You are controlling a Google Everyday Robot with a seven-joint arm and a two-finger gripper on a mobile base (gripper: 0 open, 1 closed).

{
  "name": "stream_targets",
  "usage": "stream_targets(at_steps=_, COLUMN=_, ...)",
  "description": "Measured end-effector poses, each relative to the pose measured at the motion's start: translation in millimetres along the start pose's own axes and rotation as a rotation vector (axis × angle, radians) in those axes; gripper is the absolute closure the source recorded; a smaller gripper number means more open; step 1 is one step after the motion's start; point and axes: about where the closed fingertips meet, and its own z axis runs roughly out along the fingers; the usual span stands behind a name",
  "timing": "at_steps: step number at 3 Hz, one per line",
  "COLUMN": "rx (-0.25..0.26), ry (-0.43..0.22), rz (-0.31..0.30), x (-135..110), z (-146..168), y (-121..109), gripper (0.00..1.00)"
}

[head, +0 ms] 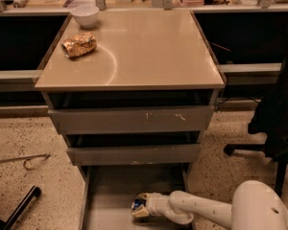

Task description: Place pepsi can into bottom drawer

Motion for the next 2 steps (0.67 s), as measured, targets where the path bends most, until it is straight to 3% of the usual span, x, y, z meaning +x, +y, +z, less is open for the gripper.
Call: stream_targets(at_steps=2, rx=-0.01, ry=-0.003, rz=0.015, x=8.2, z=8.0, y=-0.5, gripper=1.0)
